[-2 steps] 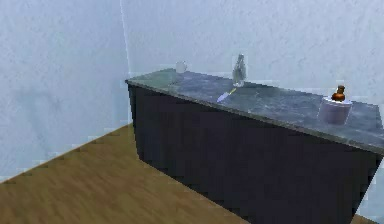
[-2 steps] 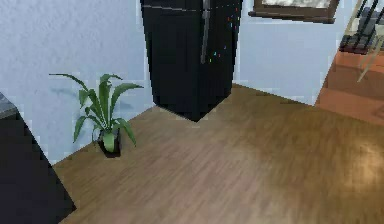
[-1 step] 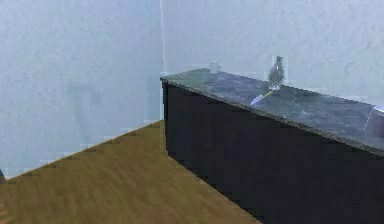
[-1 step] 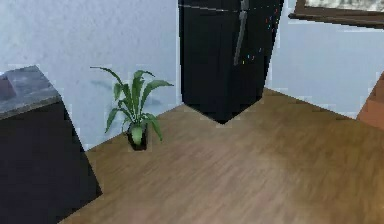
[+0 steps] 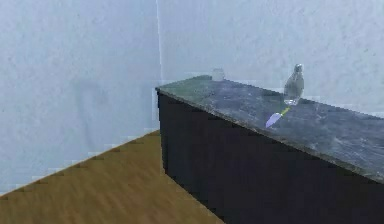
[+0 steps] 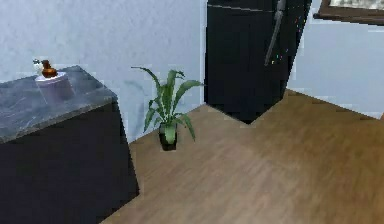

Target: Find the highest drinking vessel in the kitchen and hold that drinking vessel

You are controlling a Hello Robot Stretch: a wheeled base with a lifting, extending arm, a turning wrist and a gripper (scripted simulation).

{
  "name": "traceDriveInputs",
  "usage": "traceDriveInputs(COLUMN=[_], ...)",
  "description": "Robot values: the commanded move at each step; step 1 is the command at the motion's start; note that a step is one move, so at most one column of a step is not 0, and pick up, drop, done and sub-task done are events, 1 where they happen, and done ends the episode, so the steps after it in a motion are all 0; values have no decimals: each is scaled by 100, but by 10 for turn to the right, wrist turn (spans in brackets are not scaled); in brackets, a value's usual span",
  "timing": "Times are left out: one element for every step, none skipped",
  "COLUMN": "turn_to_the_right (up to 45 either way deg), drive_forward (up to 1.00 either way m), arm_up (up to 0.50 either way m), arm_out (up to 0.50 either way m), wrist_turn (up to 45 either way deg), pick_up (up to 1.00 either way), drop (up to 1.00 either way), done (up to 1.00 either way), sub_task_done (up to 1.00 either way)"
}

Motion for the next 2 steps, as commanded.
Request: traceDriveInputs(turn_to_the_right=[0,-450], drive_forward=[50,0], arm_up=[0,0], arm_out=[0,0], wrist_turn=[0,0], pick_up=[0,0], drop=[0,0], done=[0,0], sub_task_done=[0,0])
